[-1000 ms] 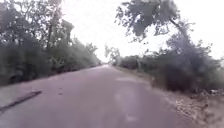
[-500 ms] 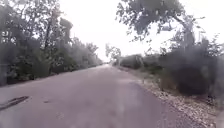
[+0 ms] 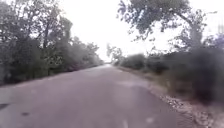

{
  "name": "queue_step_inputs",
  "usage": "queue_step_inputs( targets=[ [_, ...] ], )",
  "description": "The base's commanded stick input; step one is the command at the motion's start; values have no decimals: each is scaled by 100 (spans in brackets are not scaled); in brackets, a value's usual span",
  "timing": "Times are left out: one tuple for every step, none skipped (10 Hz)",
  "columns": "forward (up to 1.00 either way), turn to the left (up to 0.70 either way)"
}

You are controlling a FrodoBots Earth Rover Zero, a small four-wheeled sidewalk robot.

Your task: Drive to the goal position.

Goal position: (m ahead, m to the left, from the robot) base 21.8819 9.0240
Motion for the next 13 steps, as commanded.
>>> queue_step_inputs(
  targets=[
    [100, 0],
    [100, 0],
    [100, 0],
    [100, 0],
    [100, 0],
    [100, 0],
    [100, 0],
    [100, 0],
    [100, 0],
    [100, 0],
    [100, 0],
    [100, 0],
    [100, 0]
  ],
)
